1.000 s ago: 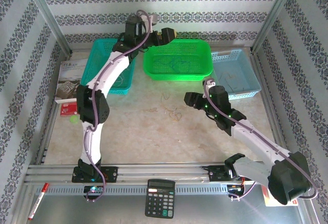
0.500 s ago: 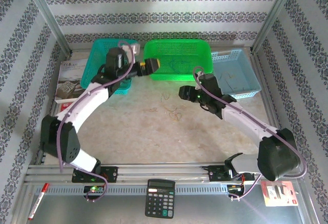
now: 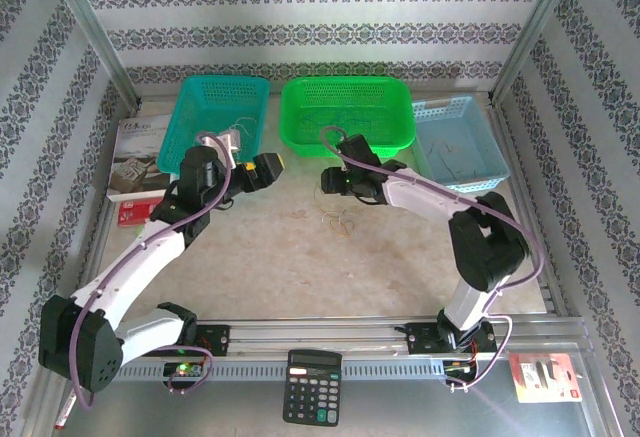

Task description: Untangle the cables

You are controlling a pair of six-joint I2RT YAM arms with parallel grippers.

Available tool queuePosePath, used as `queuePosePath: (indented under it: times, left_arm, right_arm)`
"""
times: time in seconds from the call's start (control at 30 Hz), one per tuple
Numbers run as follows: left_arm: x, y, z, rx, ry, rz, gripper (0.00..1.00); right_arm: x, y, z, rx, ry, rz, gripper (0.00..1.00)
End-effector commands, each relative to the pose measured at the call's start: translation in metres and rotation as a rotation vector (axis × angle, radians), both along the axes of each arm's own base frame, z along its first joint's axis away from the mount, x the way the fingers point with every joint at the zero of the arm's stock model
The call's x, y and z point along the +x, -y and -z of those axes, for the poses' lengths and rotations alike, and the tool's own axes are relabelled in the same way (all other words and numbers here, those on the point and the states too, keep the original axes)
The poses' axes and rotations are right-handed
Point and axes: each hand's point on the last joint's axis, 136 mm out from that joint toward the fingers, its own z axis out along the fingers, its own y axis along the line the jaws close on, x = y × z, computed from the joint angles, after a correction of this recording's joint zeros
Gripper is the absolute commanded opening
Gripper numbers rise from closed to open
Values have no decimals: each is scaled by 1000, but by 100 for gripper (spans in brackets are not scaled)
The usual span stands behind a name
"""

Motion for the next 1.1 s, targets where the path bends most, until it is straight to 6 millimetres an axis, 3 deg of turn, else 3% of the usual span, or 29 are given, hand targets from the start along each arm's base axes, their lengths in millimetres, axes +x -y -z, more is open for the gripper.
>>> queuePosePath:
  times: [0.0, 0.3, 0.73, 0.93, 1.07]
  left_arm:
    - [0, -10, -6, -3, 26, -55, 100]
    - [-2, -12, -8, -17, 28, -58, 100]
    - [-1, -13, -9, -28, 36, -64, 100]
    - [-2, -12, -11, -39, 37, -63, 100]
    - [-2, -13, -14, -46, 42, -67, 100]
  right_arm:
    - [16, 2, 4, -54, 25, 58, 56]
    - [41, -10, 22, -127, 53, 75, 46]
    - [54, -17, 52, -184, 74, 106, 37]
    - [60, -20, 61, -195, 73, 108, 28]
    - [62, -22, 62, -197, 72, 95, 16]
